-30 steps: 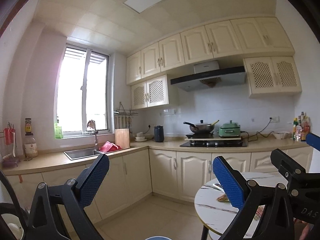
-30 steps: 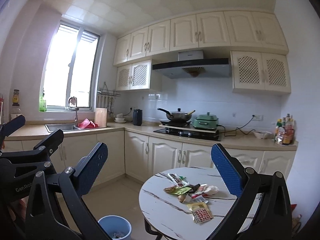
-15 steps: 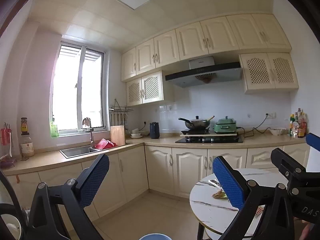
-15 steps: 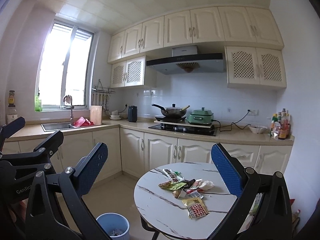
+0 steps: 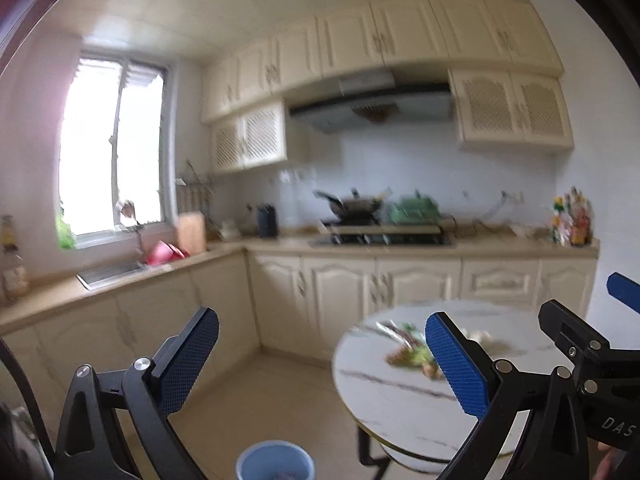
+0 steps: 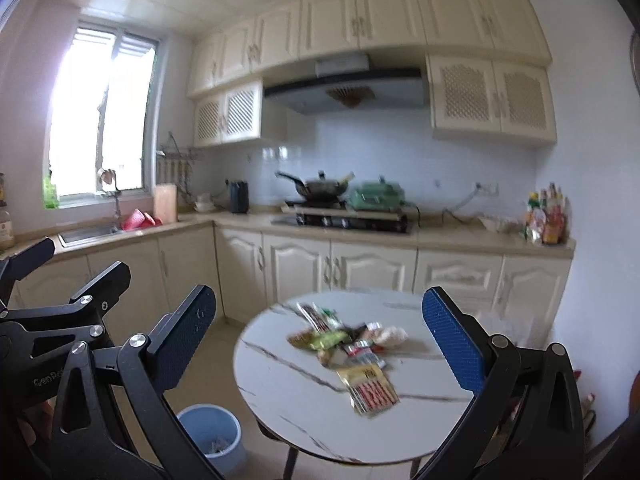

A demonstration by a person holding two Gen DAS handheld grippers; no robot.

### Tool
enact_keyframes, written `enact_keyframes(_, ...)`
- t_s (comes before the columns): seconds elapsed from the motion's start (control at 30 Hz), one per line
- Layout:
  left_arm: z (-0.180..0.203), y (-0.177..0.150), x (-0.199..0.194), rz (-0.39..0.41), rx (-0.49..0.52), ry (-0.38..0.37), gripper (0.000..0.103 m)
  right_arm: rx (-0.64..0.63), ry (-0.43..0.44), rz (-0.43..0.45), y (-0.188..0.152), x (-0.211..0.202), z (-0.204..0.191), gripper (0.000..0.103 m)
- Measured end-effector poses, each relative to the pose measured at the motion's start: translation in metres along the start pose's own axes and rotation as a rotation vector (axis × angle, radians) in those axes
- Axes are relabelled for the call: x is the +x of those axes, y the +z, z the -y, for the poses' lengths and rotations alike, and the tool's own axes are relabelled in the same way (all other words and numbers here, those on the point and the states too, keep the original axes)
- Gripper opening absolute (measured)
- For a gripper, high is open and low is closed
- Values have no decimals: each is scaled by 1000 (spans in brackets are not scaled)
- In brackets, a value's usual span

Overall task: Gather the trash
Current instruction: 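Raise both open tools back toward the table, then lower the right tool onto the red-checkered packet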

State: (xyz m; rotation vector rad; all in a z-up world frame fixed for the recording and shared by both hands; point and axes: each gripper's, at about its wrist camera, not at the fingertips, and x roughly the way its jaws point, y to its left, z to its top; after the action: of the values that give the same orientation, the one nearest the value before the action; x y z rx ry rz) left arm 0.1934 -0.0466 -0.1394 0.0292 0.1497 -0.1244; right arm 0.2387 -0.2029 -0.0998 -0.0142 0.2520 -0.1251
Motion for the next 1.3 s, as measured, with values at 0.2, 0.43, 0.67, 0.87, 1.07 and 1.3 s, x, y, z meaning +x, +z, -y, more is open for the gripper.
enact_keyframes(0.2,18,-6,71,-201,20,-82,102,22,-63,-169,-49,57,37,103)
enact_keyframes(0.43,30,-1,137,-375,51,-140,102,88,-94,-375,-107,126,85,103)
enact_keyframes(0.67,21,2,184,-487,36,-147,102,64,-22,-540,-148,195,93,103)
enact_keyframes(0.87,18,2,211,-528,34,-167,102,36,24,-646,-168,239,92,103)
enact_keyframes(1.07,26,-8,215,-539,46,-206,102,108,69,-632,-173,232,109,94)
enact_keyframes(1.3,41,-13,207,-551,74,-250,102,133,60,-603,-172,223,125,56)
